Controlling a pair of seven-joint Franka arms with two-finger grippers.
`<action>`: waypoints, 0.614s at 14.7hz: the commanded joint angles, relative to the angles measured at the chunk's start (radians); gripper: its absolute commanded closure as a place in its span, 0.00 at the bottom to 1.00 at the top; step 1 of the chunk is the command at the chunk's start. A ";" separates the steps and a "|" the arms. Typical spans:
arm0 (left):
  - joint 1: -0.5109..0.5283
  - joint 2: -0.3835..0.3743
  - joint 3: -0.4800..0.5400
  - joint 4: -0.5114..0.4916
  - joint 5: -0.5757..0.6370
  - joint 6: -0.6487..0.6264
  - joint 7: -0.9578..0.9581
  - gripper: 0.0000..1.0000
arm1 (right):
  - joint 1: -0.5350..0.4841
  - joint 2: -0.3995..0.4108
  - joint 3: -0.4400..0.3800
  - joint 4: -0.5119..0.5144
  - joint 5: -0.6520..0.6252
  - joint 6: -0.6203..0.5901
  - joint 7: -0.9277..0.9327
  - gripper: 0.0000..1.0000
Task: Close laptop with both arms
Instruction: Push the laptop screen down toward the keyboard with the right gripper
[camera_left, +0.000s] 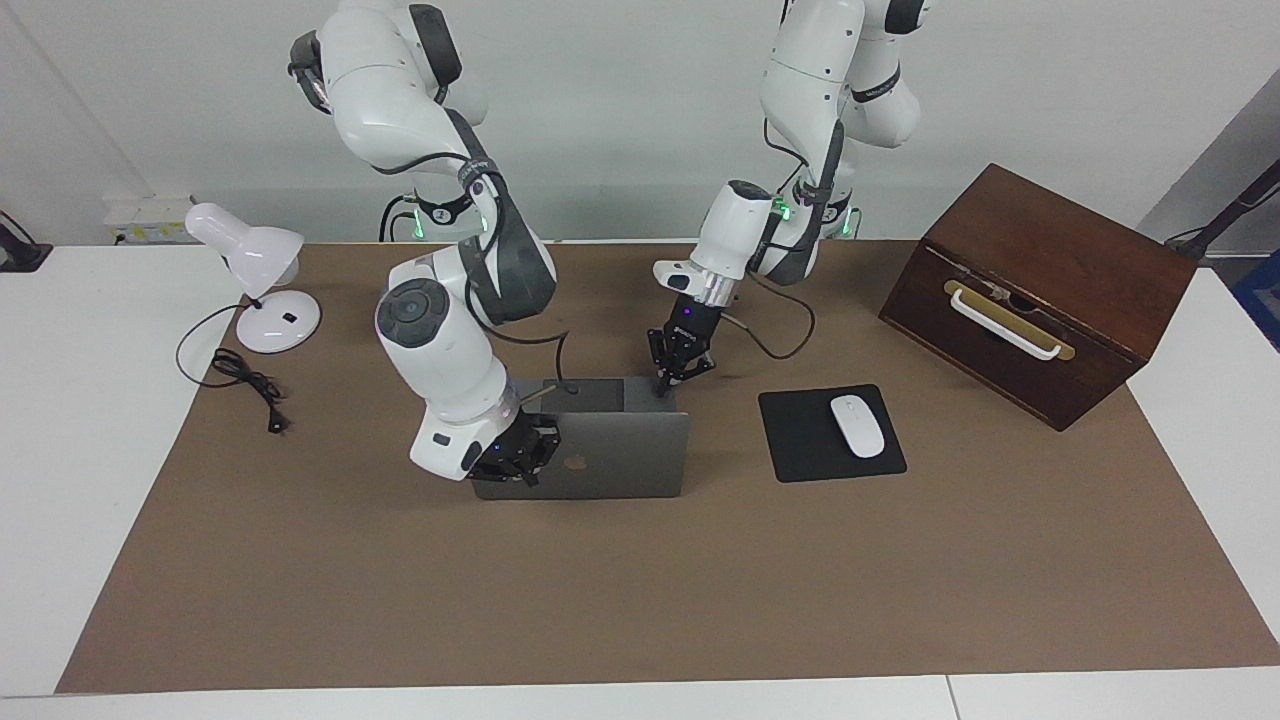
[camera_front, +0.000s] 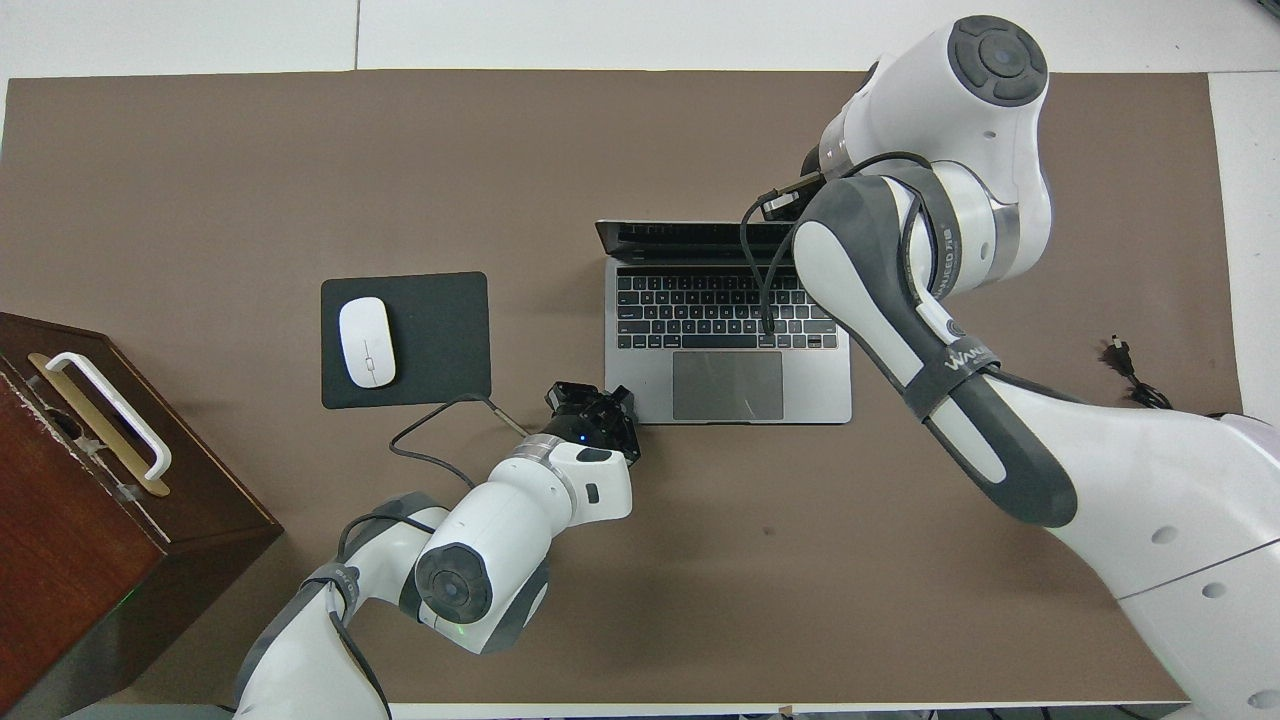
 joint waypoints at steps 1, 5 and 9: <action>0.008 0.026 0.005 -0.037 -0.023 0.016 0.031 1.00 | -0.009 -0.057 0.013 -0.087 -0.012 -0.012 0.018 1.00; 0.008 0.038 0.003 -0.046 -0.023 0.022 0.025 1.00 | -0.001 -0.086 0.013 -0.148 -0.012 -0.019 0.018 1.00; 0.000 0.064 0.003 -0.054 -0.023 0.062 0.021 1.00 | -0.001 -0.118 0.011 -0.214 -0.012 -0.016 0.015 1.00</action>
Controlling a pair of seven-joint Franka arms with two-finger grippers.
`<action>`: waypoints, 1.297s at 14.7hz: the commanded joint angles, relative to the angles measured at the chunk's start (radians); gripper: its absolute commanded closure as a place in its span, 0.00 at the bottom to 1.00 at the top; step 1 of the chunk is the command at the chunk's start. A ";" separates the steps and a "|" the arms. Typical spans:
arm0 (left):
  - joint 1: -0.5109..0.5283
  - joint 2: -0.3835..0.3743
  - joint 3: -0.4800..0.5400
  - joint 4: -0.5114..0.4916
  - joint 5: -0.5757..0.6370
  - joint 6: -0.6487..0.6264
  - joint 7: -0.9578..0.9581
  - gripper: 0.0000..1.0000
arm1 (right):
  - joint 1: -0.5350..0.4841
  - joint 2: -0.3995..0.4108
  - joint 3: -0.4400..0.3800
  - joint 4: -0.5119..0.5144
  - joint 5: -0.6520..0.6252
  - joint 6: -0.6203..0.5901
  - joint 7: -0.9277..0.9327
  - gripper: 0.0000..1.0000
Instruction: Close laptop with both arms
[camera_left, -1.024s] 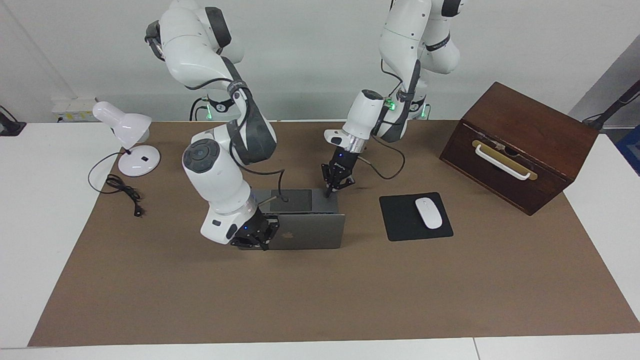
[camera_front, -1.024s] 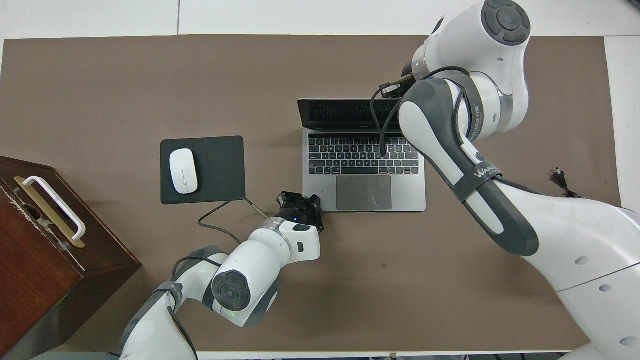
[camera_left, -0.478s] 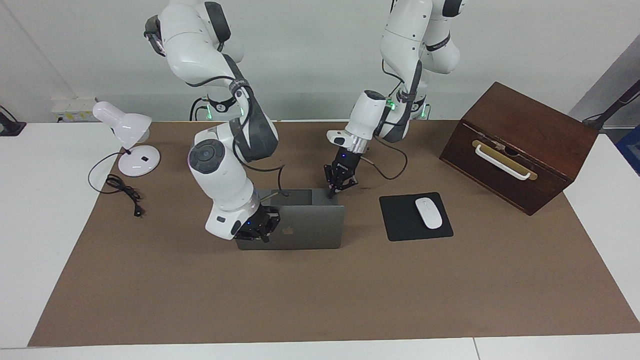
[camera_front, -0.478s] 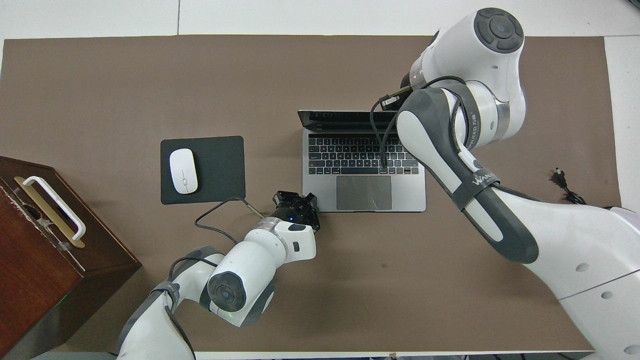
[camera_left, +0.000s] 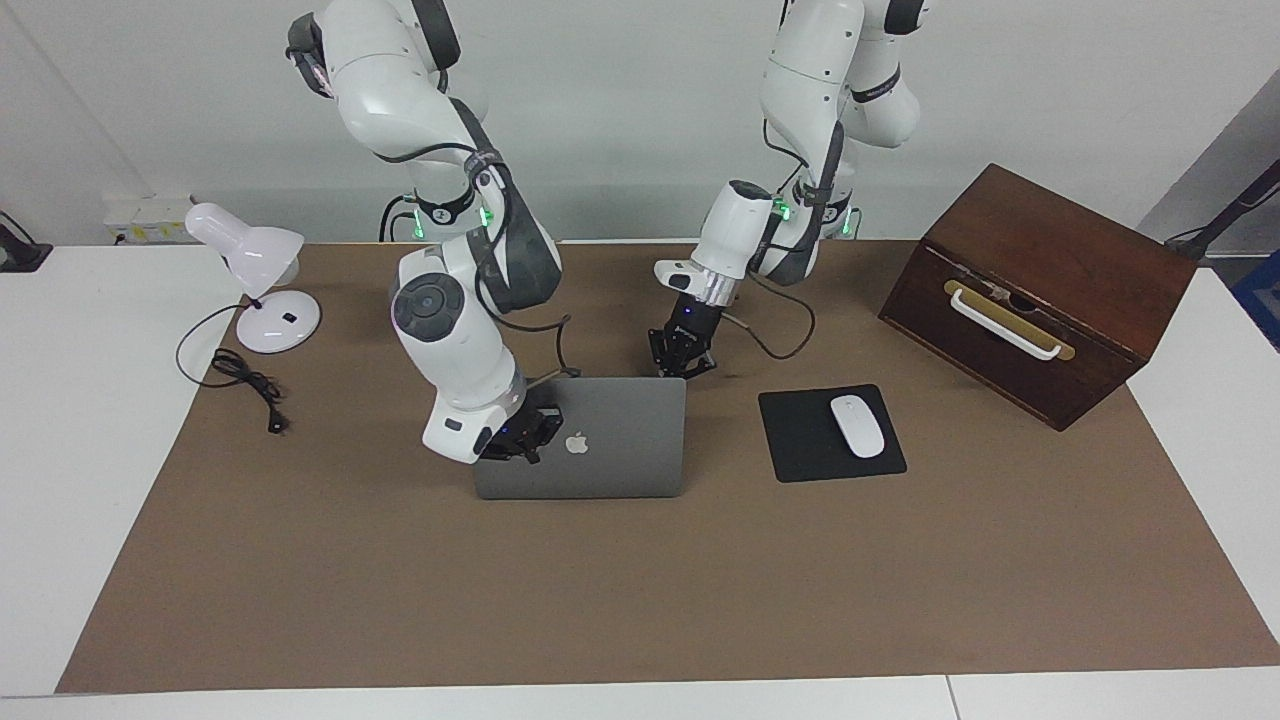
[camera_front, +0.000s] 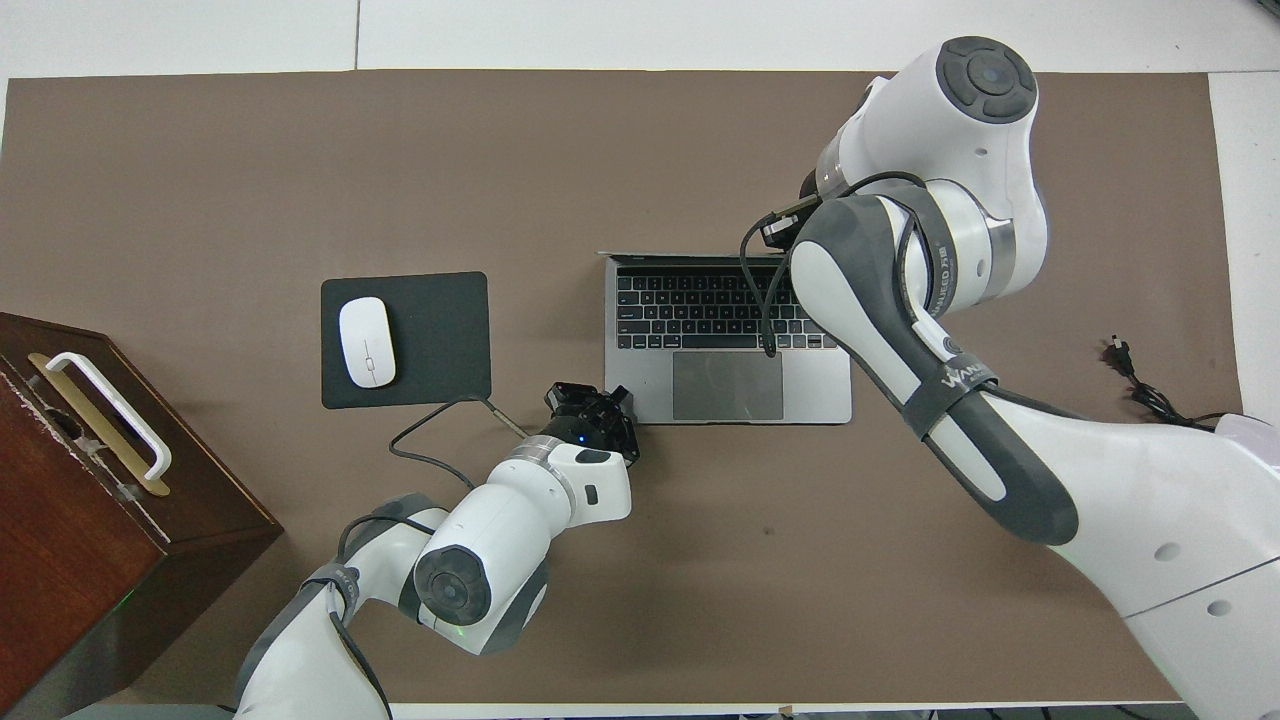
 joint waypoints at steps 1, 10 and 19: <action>0.001 0.067 0.005 -0.049 -0.023 0.035 0.021 1.00 | -0.009 -0.057 0.010 -0.104 -0.012 0.003 0.015 1.00; -0.002 0.097 0.005 -0.063 -0.023 0.083 0.021 1.00 | -0.009 -0.074 0.010 -0.184 -0.015 0.015 0.015 1.00; -0.002 0.099 0.005 -0.069 -0.023 0.083 0.021 1.00 | -0.008 -0.080 0.010 -0.235 -0.016 0.069 0.015 1.00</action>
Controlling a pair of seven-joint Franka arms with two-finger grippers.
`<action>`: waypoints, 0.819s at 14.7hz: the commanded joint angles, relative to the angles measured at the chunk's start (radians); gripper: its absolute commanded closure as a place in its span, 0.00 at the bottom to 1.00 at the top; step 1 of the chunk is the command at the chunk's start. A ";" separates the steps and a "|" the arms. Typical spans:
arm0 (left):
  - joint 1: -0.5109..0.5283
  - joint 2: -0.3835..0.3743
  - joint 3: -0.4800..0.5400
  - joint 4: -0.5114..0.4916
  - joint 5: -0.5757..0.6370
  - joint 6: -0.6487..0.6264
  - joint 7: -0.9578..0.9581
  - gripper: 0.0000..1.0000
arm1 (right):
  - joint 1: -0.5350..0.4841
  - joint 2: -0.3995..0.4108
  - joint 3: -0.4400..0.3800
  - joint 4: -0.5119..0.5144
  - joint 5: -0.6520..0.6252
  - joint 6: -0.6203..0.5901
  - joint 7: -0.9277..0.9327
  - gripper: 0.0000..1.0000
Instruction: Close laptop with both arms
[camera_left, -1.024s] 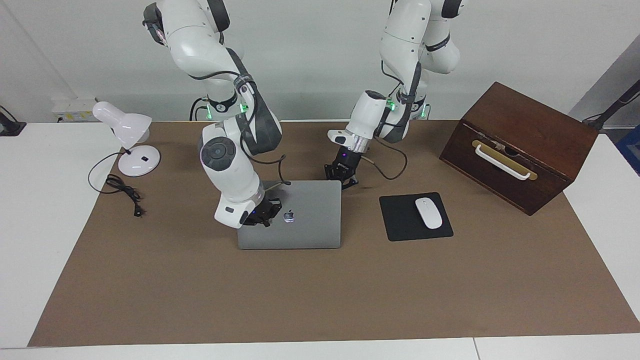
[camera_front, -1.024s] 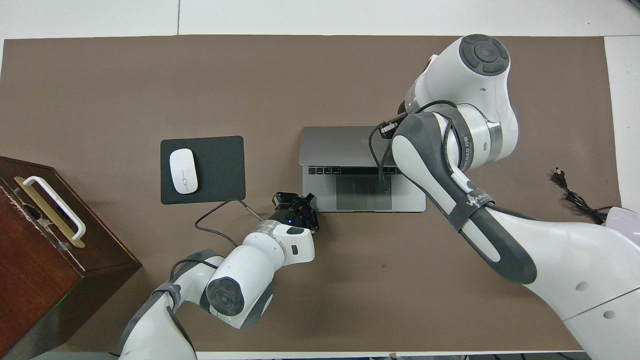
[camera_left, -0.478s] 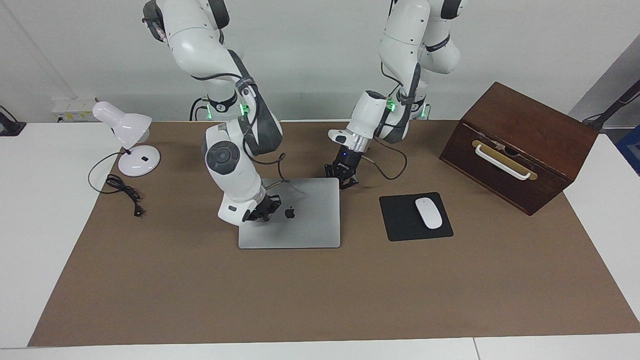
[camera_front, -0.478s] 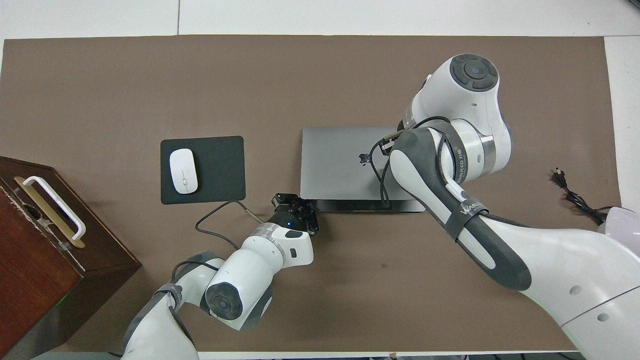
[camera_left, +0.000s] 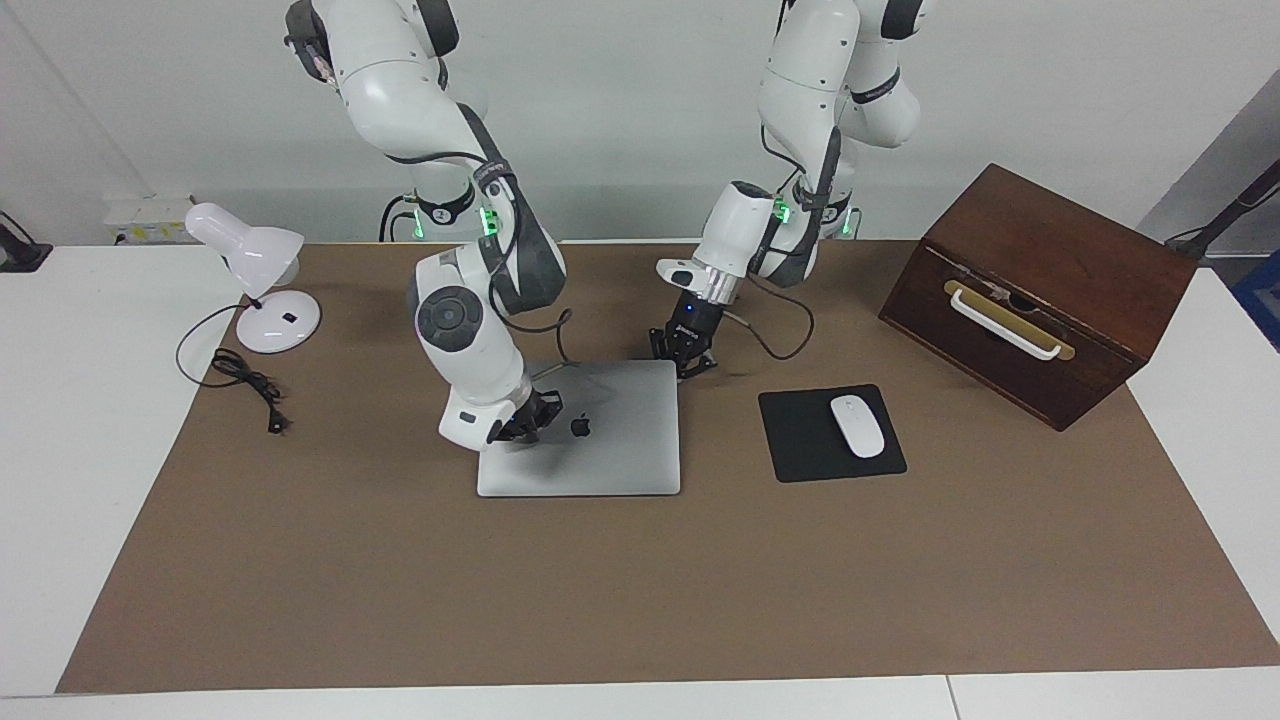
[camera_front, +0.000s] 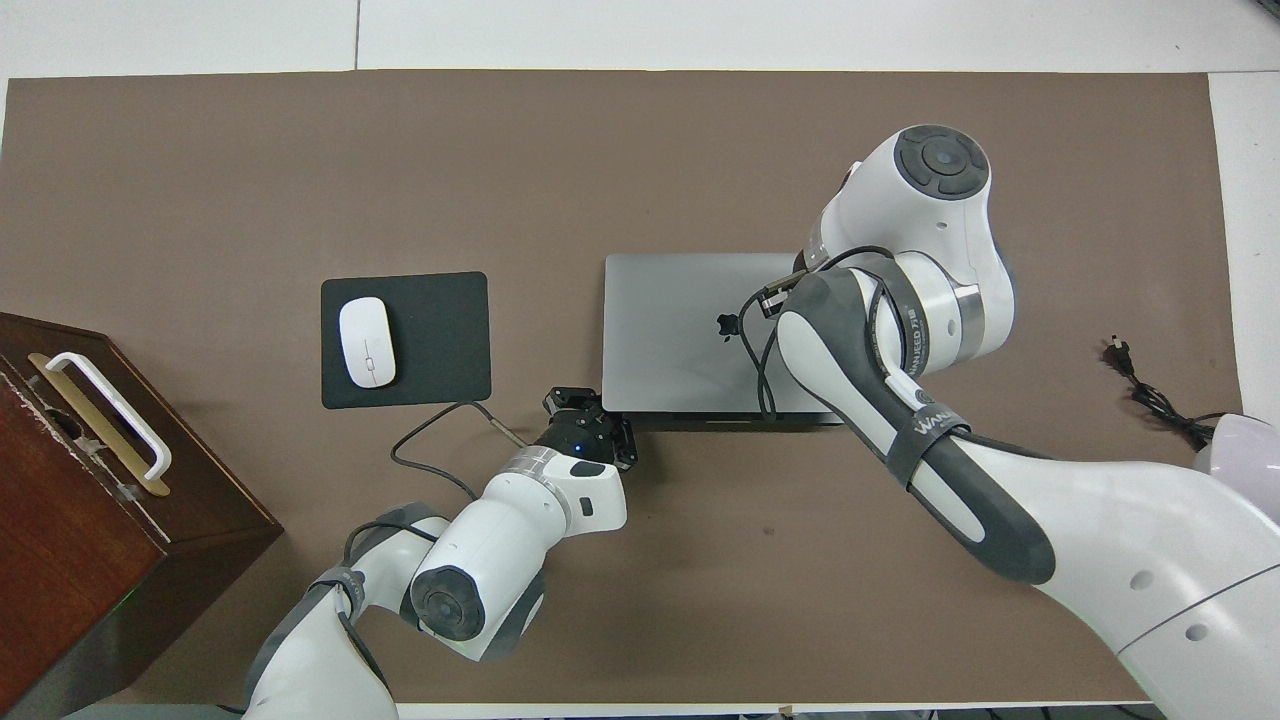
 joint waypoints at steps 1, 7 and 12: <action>-0.001 0.079 0.009 -0.045 -0.023 -0.014 0.022 1.00 | -0.010 -0.033 0.010 -0.057 -0.016 0.030 0.015 1.00; -0.001 0.079 0.009 -0.047 -0.023 -0.014 0.022 1.00 | 0.003 -0.051 0.010 -0.112 -0.016 0.077 0.020 1.00; -0.001 0.079 0.009 -0.047 -0.023 -0.014 0.022 1.00 | 0.003 -0.053 0.010 -0.091 -0.016 0.057 0.022 1.00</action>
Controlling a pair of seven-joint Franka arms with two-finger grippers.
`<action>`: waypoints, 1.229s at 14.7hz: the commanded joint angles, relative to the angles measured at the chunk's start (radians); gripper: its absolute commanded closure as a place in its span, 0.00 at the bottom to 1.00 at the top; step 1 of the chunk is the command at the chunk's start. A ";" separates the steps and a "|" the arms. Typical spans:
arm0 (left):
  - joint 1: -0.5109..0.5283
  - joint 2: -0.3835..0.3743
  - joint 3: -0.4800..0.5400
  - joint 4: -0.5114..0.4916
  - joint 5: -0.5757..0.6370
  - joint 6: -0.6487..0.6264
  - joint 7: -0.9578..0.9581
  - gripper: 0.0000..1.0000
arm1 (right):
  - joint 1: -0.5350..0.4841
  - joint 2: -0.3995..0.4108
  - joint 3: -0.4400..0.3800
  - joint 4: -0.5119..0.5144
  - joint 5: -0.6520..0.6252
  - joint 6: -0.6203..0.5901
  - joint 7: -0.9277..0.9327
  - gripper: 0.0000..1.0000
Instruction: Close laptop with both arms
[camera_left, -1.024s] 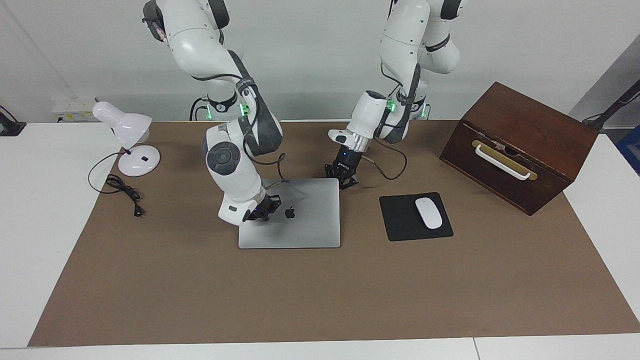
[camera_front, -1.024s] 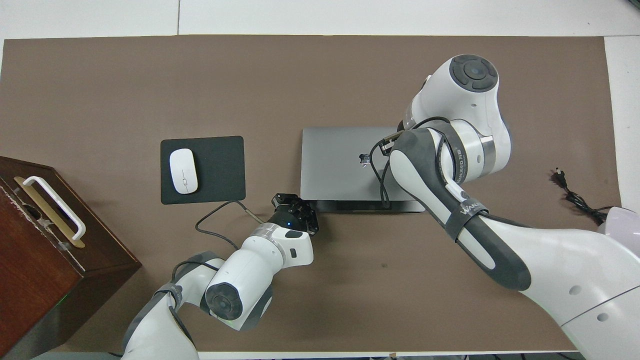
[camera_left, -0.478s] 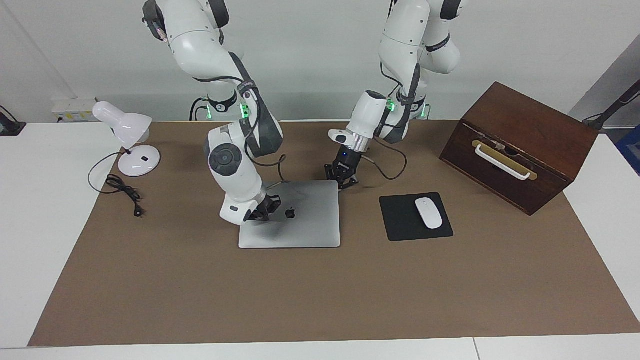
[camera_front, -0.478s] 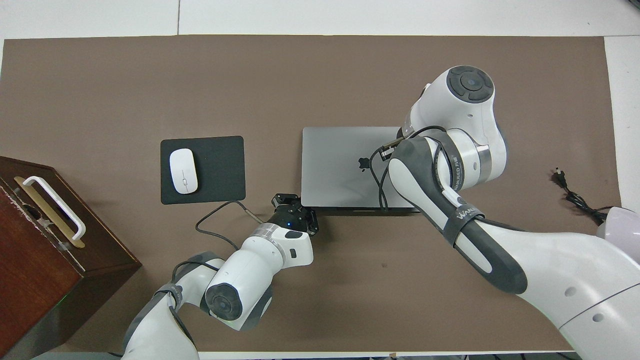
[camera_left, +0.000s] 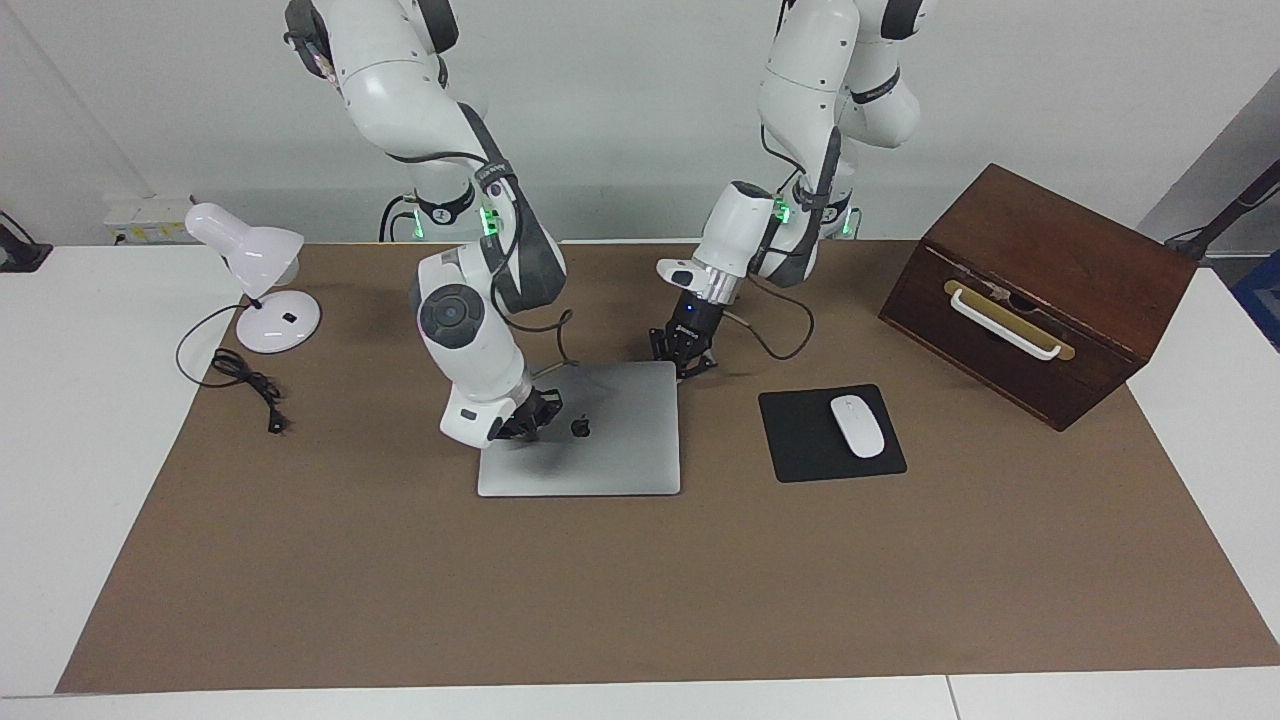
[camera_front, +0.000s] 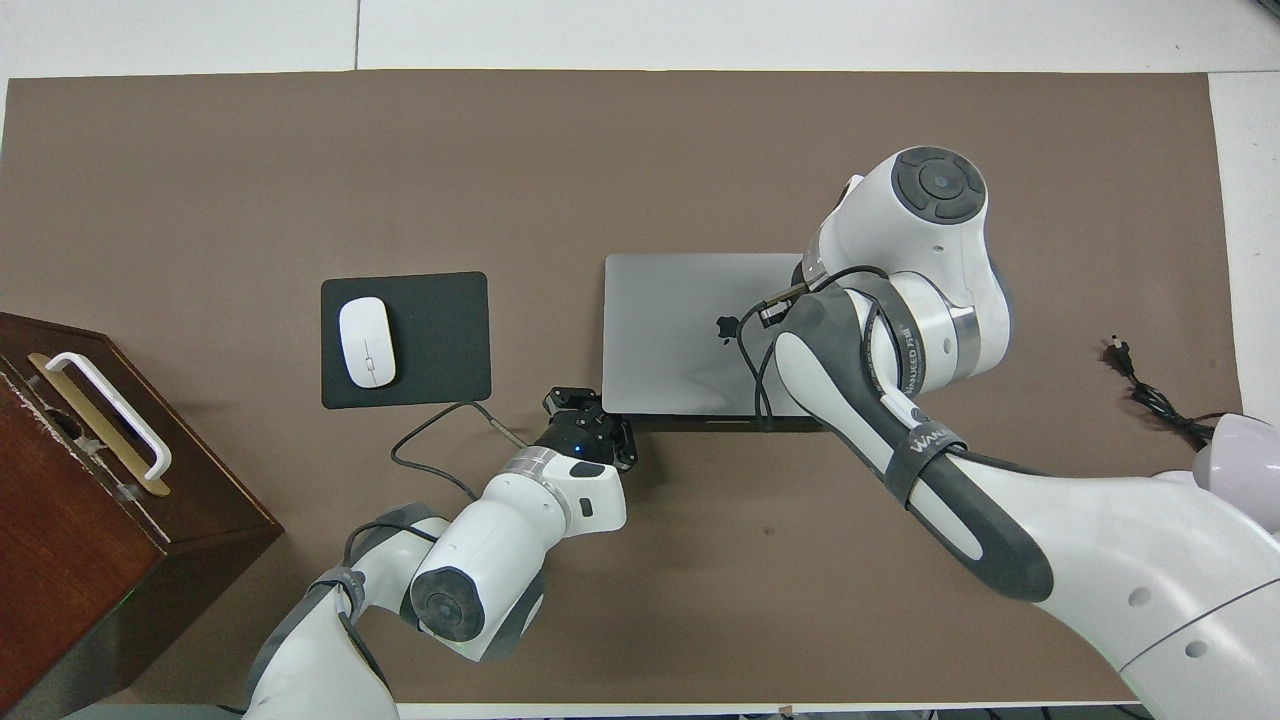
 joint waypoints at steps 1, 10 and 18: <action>0.000 0.077 0.009 -0.045 -0.023 -0.020 0.022 1.00 | -0.002 -0.023 0.010 -0.013 -0.015 -0.020 0.022 1.00; -0.002 0.074 0.009 -0.051 -0.023 -0.017 0.021 1.00 | -0.043 -0.155 -0.001 0.165 -0.018 -0.362 0.023 1.00; 0.001 0.011 0.008 -0.085 -0.023 -0.026 -0.007 1.00 | -0.122 -0.321 -0.004 0.162 -0.039 -0.520 0.022 0.00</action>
